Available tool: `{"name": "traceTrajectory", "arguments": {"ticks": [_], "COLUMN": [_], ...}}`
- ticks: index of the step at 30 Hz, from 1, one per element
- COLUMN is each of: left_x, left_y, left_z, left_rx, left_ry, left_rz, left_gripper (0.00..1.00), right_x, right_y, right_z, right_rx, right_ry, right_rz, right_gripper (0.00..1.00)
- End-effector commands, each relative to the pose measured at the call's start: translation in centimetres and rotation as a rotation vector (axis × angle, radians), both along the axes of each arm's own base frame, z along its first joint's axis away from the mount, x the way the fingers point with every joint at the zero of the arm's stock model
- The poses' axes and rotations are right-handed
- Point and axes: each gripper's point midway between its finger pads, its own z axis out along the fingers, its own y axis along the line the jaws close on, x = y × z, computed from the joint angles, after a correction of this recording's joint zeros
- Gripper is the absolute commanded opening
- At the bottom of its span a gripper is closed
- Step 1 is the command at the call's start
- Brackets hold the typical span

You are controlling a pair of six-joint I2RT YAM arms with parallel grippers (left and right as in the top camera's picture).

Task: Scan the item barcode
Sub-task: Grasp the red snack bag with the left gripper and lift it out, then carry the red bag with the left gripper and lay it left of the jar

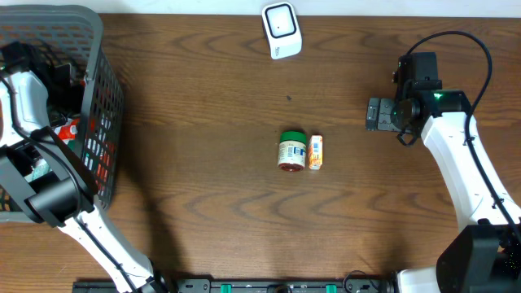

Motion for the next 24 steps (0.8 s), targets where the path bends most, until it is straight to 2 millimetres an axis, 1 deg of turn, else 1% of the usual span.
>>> {"name": "traceTrajectory", "arguments": {"ticks": [1,2,3,4,5,8,9,13,16,17,18,21,23,24], "left_x": [-1.4,-1.4,-1.4,-1.2,-1.1,-0.5,-0.3,0.4,0.9,1.1,1.1,1.0,0.6,0.2], "left_y": [-0.1,-0.1,-0.1,0.0,0.1,0.4,0.6,0.9,1.2,1.3,1.4,1.3,1.1,1.0], "left_z": [-3.9,-3.9,-3.9,-3.7,-3.5,-2.4,-1.7,1.2,4.7,6.5,7.6,12.8,16.6,19.0], "left_rx": [-0.028,-0.028,-0.027,-0.023,-0.018,0.001,0.012,0.048,0.09,0.108,0.12,0.178,0.21,0.225], "left_ry": [0.099,0.1,0.098,0.091,0.082,0.049,0.031,-0.032,-0.106,-0.143,-0.167,-0.272,-0.348,-0.4], "left_rz": [0.001,0.001,0.001,0.002,0.002,0.002,0.003,0.004,0.006,0.017,0.022,0.03,0.058,0.093], "left_gripper": [0.98,0.99,0.96,0.9,0.8,0.41,0.37,0.33,0.33,0.34,0.34,0.34,0.34,0.34], "right_x": [0.2,0.2,0.2,0.2,0.2,0.2,0.2,0.2,0.2,0.2,0.2,0.2,0.2,0.2], "right_y": [-0.4,-0.4,-0.4,-0.4,-0.4,-0.4,-0.4,-0.4,-0.4,-0.4,-0.4,-0.4,-0.4,-0.4], "right_z": [0.7,0.7,0.7,0.7,0.7,0.7,0.7,0.7,0.7,0.7,0.7,0.7,0.7,0.7], "right_rx": [-0.018,-0.018,-0.018,-0.018,-0.018,-0.018,-0.018,-0.018,-0.018,-0.018,-0.018,-0.018,-0.018,-0.018], "right_ry": [-0.019,-0.019,-0.019,-0.019,-0.019,-0.019,-0.019,-0.019,-0.019,-0.019,-0.019,-0.019,-0.019,-0.018], "right_rz": [0.001,0.0,0.0,0.0,0.0,0.0,0.0,0.0,0.0,0.0,0.0,0.0,0.001,0.0], "right_gripper": [0.99,0.99,0.99,0.99,0.99,0.99,0.99,0.99,0.99,0.99,0.99,0.99,0.99,0.99]}}
